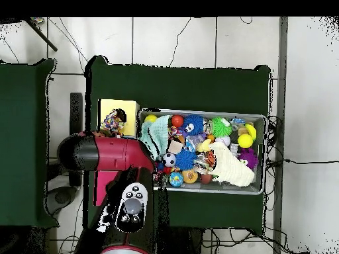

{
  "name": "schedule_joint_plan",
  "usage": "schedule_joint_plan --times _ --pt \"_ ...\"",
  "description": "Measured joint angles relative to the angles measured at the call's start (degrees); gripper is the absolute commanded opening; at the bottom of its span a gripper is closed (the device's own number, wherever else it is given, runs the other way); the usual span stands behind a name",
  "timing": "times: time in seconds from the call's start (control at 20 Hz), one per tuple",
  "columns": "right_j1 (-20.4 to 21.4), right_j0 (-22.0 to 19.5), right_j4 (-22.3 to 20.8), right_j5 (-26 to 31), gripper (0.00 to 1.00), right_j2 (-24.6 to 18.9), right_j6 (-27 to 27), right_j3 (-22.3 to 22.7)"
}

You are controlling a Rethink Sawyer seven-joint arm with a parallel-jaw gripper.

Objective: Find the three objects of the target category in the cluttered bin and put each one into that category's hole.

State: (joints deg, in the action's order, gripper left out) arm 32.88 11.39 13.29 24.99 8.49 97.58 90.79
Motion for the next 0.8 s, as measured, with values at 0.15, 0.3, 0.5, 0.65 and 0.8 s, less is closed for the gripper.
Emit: schedule_joint_plan --times 0.15,0.3,0.5,0.65,0.8 --pt "-0.04 0.01 0.01 0.01 0.0 0.0 0.0 -0.06" --pt "-0.06 0.01 -0.01 0.02 0.0 0.01 0.0 -0.11" --pt "-0.1 0.01 -0.01 0.08 0.0 0.01 0.0 -0.2" --pt "-0.01 -0.19 -0.01 0.08 0.0 -0.16 0.0 -0.1" --pt "0.38 -0.89 0.0 -0.01 0.0 -0.85 0.0 0.43"
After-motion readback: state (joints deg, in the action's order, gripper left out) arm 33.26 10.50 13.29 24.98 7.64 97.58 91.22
